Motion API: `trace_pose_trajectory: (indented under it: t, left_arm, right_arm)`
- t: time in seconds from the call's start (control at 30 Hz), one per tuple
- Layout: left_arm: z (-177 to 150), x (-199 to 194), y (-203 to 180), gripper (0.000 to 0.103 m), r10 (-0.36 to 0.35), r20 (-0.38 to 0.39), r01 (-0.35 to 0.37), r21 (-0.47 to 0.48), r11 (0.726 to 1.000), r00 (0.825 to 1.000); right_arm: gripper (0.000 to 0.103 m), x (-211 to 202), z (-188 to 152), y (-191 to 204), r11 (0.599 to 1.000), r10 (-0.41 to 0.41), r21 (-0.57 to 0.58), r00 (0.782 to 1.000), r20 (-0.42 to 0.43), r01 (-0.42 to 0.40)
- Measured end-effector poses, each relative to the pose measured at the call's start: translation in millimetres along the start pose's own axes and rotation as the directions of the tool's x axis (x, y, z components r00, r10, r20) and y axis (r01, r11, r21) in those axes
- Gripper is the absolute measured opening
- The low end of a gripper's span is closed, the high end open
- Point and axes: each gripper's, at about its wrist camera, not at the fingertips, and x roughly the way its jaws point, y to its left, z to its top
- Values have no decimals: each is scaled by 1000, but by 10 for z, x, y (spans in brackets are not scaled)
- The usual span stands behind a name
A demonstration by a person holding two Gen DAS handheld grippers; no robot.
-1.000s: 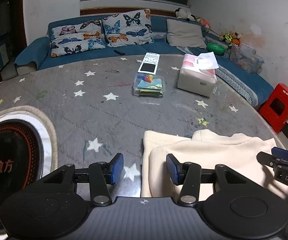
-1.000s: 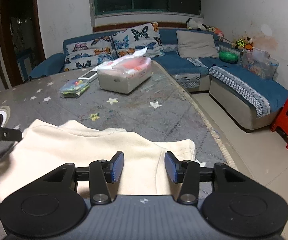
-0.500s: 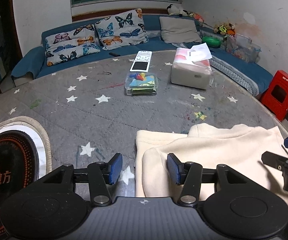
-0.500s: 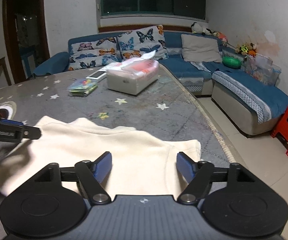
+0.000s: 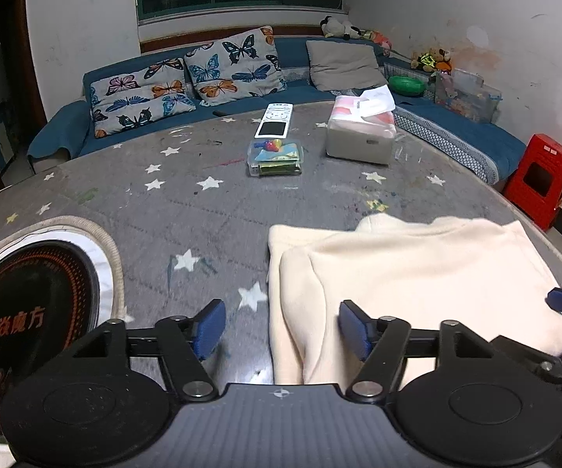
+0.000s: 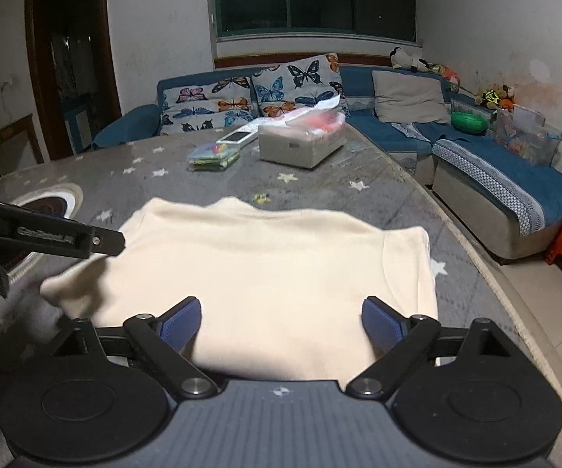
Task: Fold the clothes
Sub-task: 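Open both grippers and release the folded sweatshirt onto the table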
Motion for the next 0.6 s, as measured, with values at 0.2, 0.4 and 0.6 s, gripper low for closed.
trace_pose_trajectory:
  t: [0.2, 0.4, 0.6]
  left_arm:
    - [-128, -35, -38, 72, 16, 8, -16, 25, 1000, 1000]
    - [-185, -76, -16, 77, 19, 16, -19, 20, 1000, 1000]
    - [-255, -146, 5, 82, 21, 25, -21, 17, 1000, 999]
  right_arm:
    - [100, 28, -50, 30, 1000, -23, 5, 1000, -2, 23]
    - [103, 54, -53, 51, 999, -30, 10, 1000, -5, 30]
    - [103, 49, -68, 49, 999, -35, 12, 999, 6, 35]
